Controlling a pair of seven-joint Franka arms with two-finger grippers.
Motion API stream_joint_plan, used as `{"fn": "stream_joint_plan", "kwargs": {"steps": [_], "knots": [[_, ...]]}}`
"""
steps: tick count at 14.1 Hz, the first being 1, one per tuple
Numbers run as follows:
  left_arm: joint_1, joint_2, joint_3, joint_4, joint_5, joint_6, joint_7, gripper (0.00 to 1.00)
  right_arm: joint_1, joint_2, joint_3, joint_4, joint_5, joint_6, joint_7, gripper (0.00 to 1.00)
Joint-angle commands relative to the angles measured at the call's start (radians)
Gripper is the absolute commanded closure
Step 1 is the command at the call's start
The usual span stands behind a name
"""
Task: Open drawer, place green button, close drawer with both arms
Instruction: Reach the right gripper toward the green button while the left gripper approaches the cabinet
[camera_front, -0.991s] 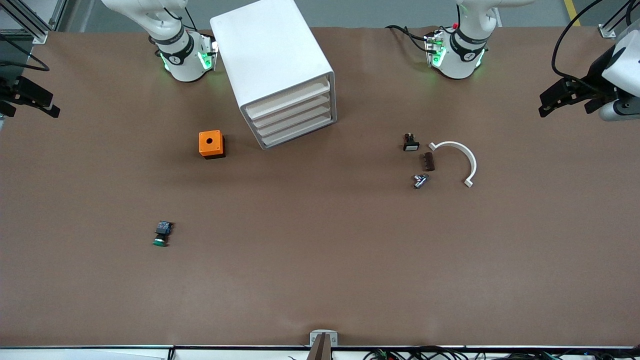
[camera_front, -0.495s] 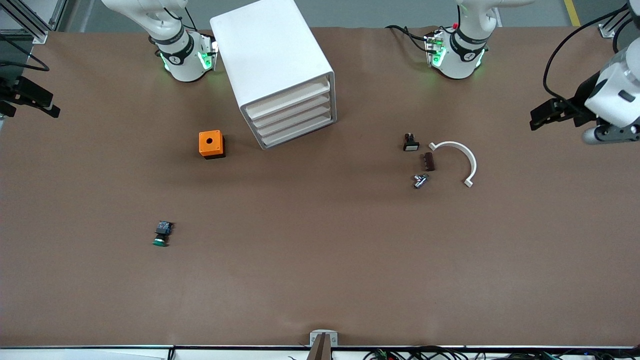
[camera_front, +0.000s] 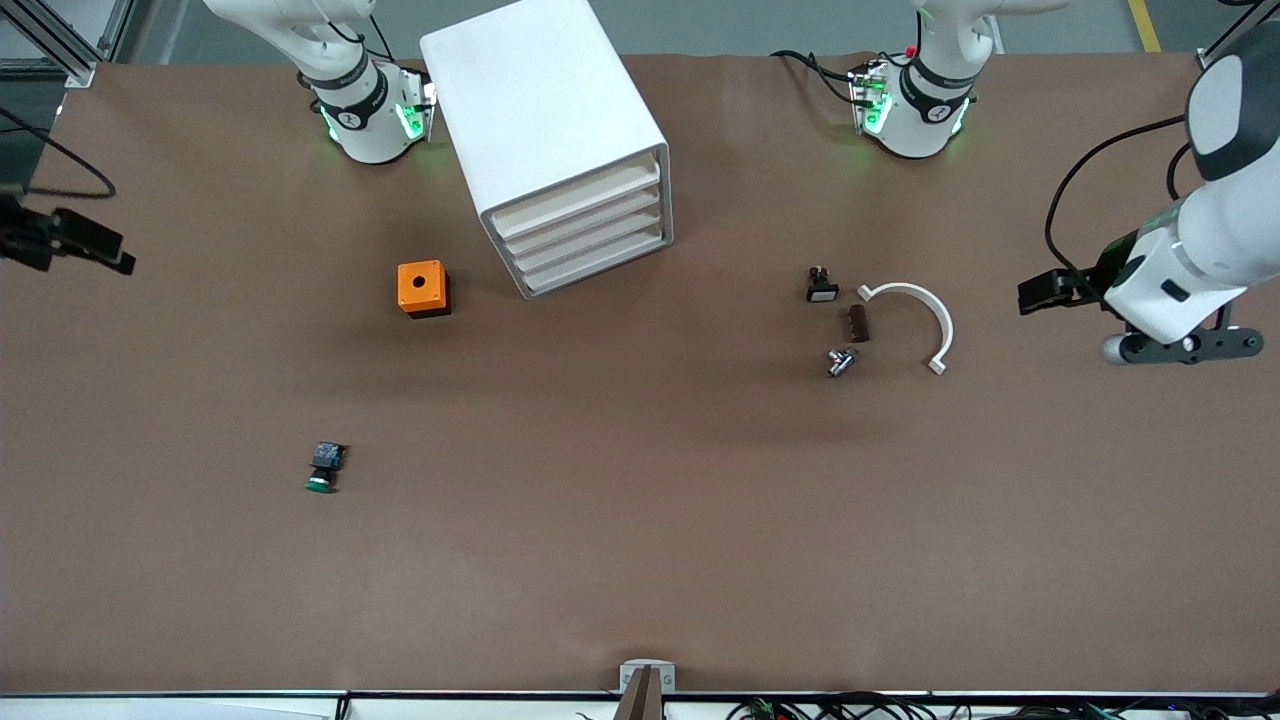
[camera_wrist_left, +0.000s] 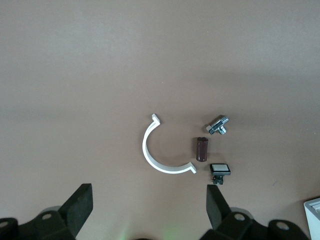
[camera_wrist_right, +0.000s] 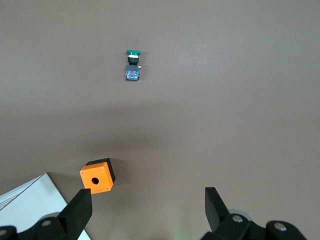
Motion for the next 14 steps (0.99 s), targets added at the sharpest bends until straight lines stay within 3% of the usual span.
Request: {"fn": "stream_joint_plan", "kwargs": {"steps": [1, 6, 10, 14], "knots": [[-0.023, 0.064, -0.002, 0.010, -0.032, 0.047, -0.025, 0.00, -0.022, 0.071, 0.012, 0.026, 0.002, 0.023, -0.008, 0.00], [-0.094, 0.187, -0.002, 0.015, -0.091, 0.119, -0.260, 0.00, -0.022, 0.181, 0.012, 0.012, -0.006, 0.150, 0.020, 0.00], [-0.177, 0.262, -0.002, 0.018, -0.112, 0.158, -0.484, 0.00, -0.014, 0.212, 0.013, -0.148, -0.001, 0.403, 0.114, 0.00], [-0.278, 0.334, -0.002, 0.020, -0.120, 0.198, -0.669, 0.00, 0.018, 0.333, 0.016, -0.169, 0.011, 0.574, 0.142, 0.00]]}}
